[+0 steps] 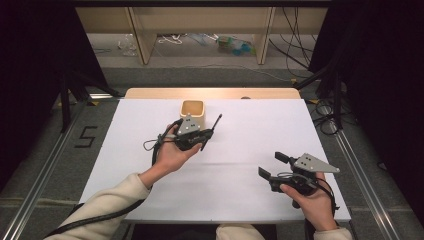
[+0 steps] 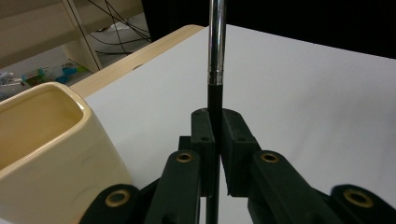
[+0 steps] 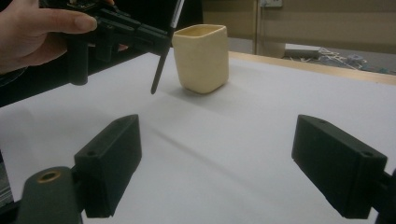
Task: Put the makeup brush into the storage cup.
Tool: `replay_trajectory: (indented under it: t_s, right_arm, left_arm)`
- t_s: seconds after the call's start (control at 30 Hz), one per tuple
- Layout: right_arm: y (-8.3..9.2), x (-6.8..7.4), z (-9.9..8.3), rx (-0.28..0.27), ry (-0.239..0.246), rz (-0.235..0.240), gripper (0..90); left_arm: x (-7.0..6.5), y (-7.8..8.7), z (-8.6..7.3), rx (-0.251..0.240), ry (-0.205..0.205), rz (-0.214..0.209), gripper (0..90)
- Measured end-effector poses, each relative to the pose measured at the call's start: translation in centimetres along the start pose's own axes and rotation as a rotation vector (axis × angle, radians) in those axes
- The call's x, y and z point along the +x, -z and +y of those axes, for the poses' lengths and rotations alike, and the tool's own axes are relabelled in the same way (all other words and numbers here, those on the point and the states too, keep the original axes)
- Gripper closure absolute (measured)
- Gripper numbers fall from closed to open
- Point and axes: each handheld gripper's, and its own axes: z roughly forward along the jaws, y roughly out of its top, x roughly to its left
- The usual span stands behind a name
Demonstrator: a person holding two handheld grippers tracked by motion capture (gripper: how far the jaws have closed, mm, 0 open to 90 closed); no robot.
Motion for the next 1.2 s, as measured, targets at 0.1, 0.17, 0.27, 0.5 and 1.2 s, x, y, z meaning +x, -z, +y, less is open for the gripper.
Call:
replay_trajectory:
  t_s: [0.1, 0.17, 0.27, 0.5, 1.2]
  right_arm:
    - [0.02, 0.00, 0.02, -0.002, -0.002, -0.002, 17.0]
    - [0.02, 0.07, 0.03, -0.003, -0.006, 0.000, 17.0]
    - [0.07, 0.06, 0.04, 0.001, 0.006, -0.003, 17.0]
    - [0.03, 0.08, 0.04, 0.001, 0.002, 0.000, 17.0]
    - [0.04, 0.05, 0.04, 0.001, -0.003, 0.004, 17.0]
  left_arm:
    - [0.05, 0.07, 0.02, -0.010, -0.001, 0.005, 84.3]
    - [0.12, 0.13, 0.05, -0.013, -0.004, 0.006, 84.3]
    - [0.19, 0.26, 0.08, -0.024, 0.001, 0.013, 84.3]
    - [0.34, 0.36, 0.17, -0.039, 0.001, 0.017, 84.3]
    - [0.51, 0.61, 0.46, -0.062, -0.005, 0.028, 84.3]
